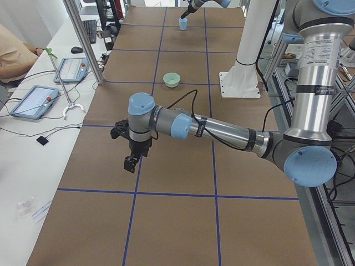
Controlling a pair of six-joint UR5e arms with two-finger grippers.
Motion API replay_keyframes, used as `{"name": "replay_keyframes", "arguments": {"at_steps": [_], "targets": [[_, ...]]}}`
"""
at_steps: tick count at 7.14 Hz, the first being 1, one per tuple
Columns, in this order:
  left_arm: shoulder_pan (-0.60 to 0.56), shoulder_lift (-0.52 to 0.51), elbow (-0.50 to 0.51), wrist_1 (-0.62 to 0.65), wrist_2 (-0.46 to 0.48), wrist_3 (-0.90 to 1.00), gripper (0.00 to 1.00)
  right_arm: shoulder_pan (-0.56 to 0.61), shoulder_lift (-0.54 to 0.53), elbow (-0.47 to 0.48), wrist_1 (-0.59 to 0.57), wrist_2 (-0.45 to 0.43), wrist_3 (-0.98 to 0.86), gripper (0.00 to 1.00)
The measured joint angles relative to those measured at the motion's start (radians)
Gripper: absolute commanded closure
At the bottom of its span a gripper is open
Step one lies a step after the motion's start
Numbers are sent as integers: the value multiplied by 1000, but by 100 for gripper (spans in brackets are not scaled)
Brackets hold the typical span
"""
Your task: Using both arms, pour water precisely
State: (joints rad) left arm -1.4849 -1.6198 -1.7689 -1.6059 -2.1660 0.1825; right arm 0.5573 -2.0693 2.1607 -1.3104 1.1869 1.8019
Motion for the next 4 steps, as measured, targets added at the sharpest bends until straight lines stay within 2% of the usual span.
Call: {"name": "replay_keyframes", "arguments": {"at_steps": [2, 4], "targets": [[0, 0, -2, 1, 0, 0, 0, -85, -3, -73, -5, -110, 174, 2], [0, 0, -4, 1, 0, 1, 0, -143, 21, -130, -79, -180, 293, 2]]}}
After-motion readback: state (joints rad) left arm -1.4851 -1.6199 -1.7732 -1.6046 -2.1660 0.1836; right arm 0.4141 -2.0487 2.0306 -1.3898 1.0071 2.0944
